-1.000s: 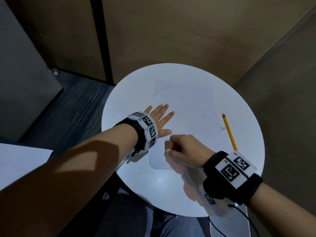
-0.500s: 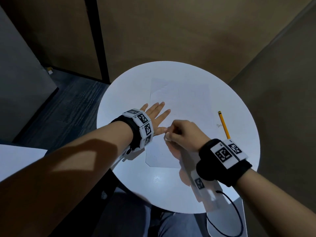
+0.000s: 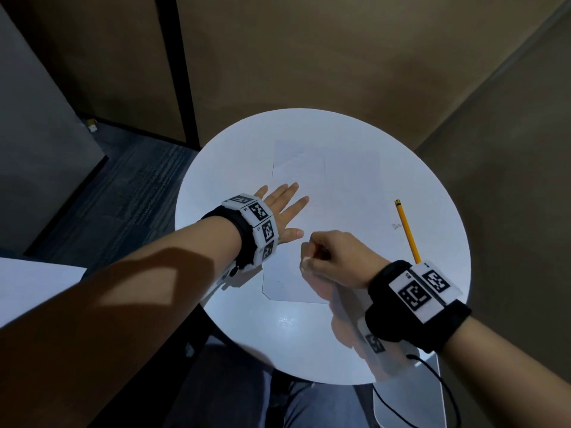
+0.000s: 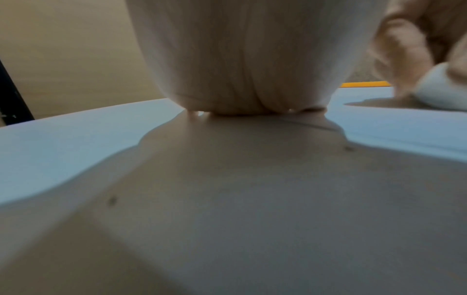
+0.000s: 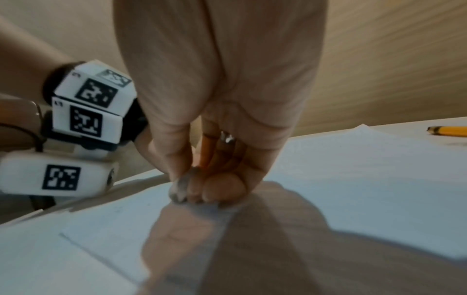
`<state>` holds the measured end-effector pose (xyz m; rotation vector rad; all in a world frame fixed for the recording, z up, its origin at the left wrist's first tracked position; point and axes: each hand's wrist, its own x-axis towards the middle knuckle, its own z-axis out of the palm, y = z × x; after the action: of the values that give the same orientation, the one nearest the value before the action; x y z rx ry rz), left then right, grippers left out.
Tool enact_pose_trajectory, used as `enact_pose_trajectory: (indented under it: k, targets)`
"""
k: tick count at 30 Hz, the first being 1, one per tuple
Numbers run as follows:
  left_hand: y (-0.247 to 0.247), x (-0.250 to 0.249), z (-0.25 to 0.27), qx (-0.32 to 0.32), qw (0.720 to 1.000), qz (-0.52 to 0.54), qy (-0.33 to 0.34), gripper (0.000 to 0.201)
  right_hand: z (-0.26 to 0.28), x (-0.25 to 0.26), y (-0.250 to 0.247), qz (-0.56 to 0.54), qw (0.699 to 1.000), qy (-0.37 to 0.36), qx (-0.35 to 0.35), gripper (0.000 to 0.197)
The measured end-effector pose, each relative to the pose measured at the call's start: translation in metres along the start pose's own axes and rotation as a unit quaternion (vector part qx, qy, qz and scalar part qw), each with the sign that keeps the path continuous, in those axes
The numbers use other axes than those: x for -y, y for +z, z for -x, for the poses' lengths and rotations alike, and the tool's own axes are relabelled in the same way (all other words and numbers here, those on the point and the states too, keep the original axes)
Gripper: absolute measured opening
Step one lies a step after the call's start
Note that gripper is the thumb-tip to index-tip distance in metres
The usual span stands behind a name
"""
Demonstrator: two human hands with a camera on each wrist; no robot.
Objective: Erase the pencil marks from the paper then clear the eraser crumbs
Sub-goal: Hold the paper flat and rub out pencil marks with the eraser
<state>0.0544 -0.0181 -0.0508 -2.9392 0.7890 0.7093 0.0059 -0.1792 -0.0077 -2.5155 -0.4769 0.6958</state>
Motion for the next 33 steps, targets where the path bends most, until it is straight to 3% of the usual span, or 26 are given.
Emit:
enact_pose_trajectory:
  k: [2, 5, 7, 10, 12, 17, 22, 27, 33]
  targets:
    - [0.000, 0.001, -0.002, 0.002, 1.000, 0.001, -0.001, 0.068, -0.001, 0.001, -0.005, 0.006, 1.000, 0.004, 0.018, 0.012]
    - [0.002, 0.000, -0.003, -0.002, 1.000, -0.002, -0.003, 0.068, -0.010, 0.000, -0.006, -0.039, 0.997, 0.026, -0.068, 0.007]
    - [0.002, 0.000, -0.003, -0.001, 1.000, -0.001, -0.003, 0.068, -0.008, 0.001, -0.001, -0.042, 0.996, 0.019, -0.082, 0.010]
    - [0.001, 0.000, -0.001, 0.002, 1.000, 0.000, 0.000, 0.068, 0.002, 0.002, 0.001, -0.001, 1.000, 0.006, -0.001, 0.024]
    - [-0.001, 0.000, -0.001, 0.004, 1.000, 0.001, 0.000, 0.068, 0.002, 0.003, -0.005, -0.001, 1.000, 0.012, 0.024, 0.017]
    - [0.000, 0.000, 0.000, 0.004, 1.000, 0.000, 0.002, 0.068, -0.009, 0.002, -0.001, -0.051, 0.995, 0.028, -0.079, 0.008]
    - [-0.002, 0.001, -0.001, 0.010, 1.000, 0.002, 0.001, 0.068, 0.001, 0.001, -0.002, -0.008, 0.999, 0.017, 0.030, 0.009]
    - [-0.001, 0.000, 0.000, 0.003, 1.000, -0.002, 0.001, 0.068, -0.013, 0.001, -0.005, -0.036, 0.996, 0.030, -0.080, 0.007]
    - [0.001, 0.002, -0.004, 0.004, 1.000, 0.002, 0.002, 0.069, -0.001, 0.003, -0.008, 0.029, 0.999, 0.008, 0.035, 0.018]
